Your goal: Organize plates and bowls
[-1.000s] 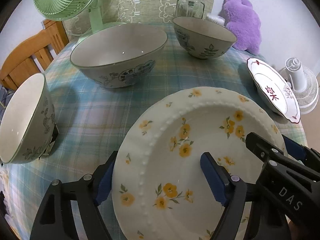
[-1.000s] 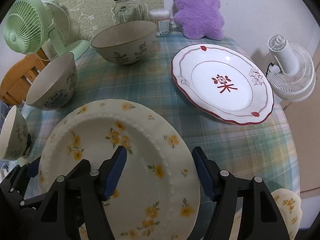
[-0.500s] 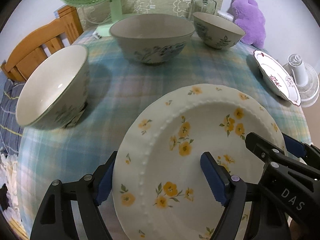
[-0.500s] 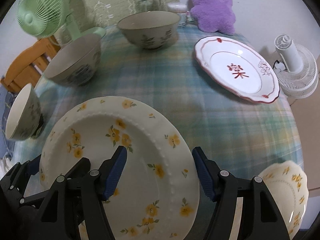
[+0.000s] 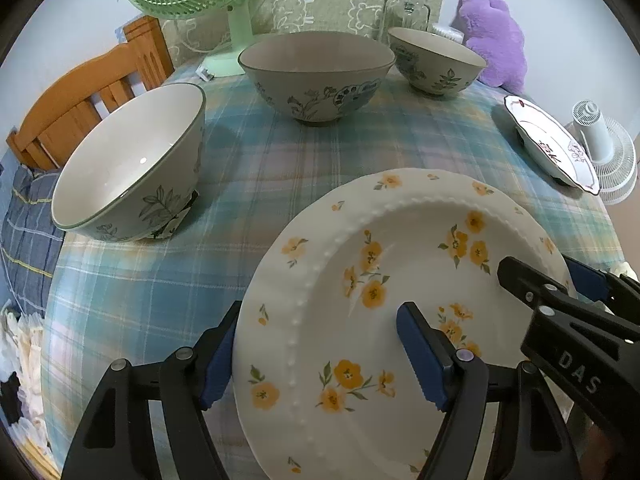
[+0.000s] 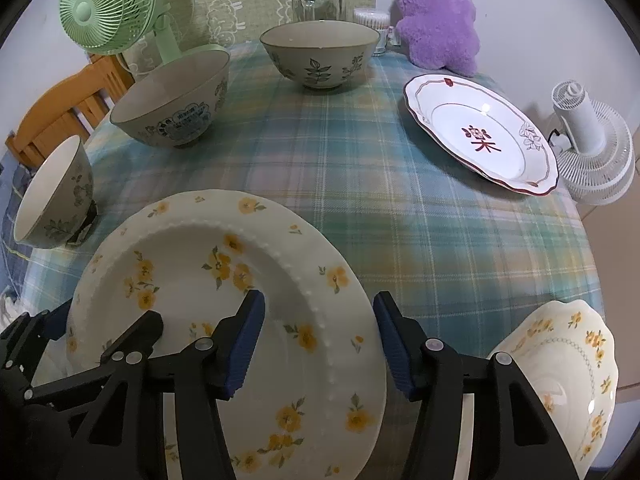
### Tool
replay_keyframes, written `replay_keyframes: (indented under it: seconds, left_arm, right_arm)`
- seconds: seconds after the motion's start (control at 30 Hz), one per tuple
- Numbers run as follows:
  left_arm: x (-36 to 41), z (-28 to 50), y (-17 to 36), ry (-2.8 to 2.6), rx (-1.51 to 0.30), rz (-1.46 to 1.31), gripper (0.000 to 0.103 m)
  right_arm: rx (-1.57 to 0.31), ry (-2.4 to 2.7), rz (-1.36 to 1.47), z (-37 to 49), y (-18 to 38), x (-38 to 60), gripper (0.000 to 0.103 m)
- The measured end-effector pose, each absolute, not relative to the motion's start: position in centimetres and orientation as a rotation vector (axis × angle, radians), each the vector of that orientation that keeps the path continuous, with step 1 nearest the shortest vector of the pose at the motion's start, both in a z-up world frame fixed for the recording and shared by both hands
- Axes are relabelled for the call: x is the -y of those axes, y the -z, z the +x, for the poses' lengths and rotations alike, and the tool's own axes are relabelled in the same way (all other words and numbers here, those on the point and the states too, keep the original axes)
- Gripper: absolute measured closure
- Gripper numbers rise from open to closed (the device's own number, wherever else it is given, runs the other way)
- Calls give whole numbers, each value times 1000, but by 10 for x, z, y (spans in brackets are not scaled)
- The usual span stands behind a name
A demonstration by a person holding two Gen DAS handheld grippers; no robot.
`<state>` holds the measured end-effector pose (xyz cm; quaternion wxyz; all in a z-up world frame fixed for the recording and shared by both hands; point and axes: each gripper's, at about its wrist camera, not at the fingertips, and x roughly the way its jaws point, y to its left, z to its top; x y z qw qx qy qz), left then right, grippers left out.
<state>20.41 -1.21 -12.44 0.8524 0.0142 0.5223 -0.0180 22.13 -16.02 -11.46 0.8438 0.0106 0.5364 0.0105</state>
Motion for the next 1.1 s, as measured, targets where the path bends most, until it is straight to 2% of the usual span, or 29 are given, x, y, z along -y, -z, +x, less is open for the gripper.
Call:
replay_keyframes:
  seconds: [0.43,1.1]
  left_arm:
    - [14,197,109,55,-1146,16,28]
    - [8,151,55,193,-1095,51,29]
  right_arm:
    - [-1187,37,66,214,106,165,43]
    - [-1135,178,103,147,41,156,43]
